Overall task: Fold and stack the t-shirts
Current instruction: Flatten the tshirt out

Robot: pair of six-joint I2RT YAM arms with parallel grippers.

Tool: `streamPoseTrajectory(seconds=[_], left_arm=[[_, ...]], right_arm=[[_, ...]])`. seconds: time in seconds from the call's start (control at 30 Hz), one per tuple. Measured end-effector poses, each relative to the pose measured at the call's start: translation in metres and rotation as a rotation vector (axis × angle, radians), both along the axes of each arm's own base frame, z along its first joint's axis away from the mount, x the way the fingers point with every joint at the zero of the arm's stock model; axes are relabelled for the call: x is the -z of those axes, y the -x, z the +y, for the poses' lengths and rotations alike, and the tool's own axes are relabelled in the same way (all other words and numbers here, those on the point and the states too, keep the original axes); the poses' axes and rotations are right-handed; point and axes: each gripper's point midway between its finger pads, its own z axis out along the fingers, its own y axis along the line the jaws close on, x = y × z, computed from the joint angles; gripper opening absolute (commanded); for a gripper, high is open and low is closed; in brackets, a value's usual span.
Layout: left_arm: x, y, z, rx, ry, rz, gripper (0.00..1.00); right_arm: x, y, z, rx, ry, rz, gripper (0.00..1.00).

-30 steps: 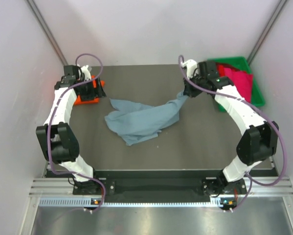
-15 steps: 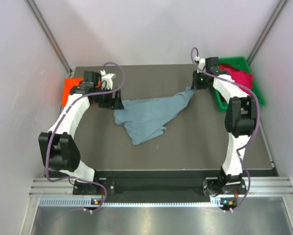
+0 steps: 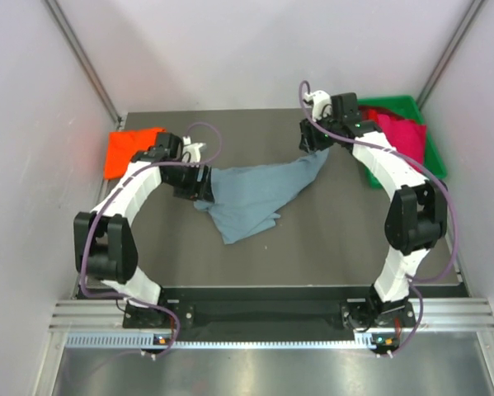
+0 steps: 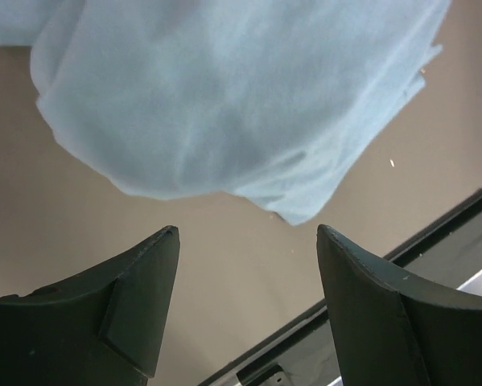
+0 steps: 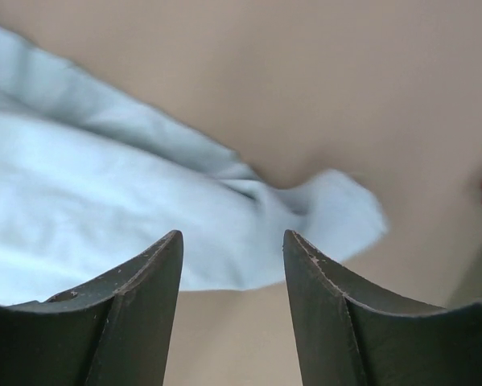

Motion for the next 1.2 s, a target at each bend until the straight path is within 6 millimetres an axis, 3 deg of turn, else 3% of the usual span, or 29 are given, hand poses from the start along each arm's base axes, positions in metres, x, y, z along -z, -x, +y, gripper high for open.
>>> streamPoseTrajectory(seconds=[0.13, 0.37, 0.53, 0.8, 1.13, 1.2], left_arm=[[0.008, -0.023, 0.001, -0.011, -0.031, 0.012, 0.75], [0.011, -0.097, 0.006, -0.046, -0.096, -0.055, 0.76], [0.035, -0.135, 0.016, -0.083, -0.167, -0.055, 0.77], [0.073, -0.153, 0.055, -0.180, -0.281, -0.001, 0.74], [0.071, -0.168, 0.105, -0.295, -0.352, -0.022, 0.72], [0.073, -0.168, 0.108, -0.300, -0.352, -0.017, 0.65]], right_arm=[[0.003, 0.009, 0.019, -0.057, -0.013, 0.011, 0.54], [0.034, 0.006, 0.019, -0.058, -0.003, 0.088, 0.54], [0.035, 0.005, 0.020, -0.060, -0.003, 0.096, 0.54], [0.032, 0.003, 0.021, -0.060, -0.006, 0.086, 0.54], [0.032, 0.004, 0.021, -0.054, -0.011, 0.090, 0.54], [0.032, 0.004, 0.021, -0.053, -0.012, 0.091, 0.54]])
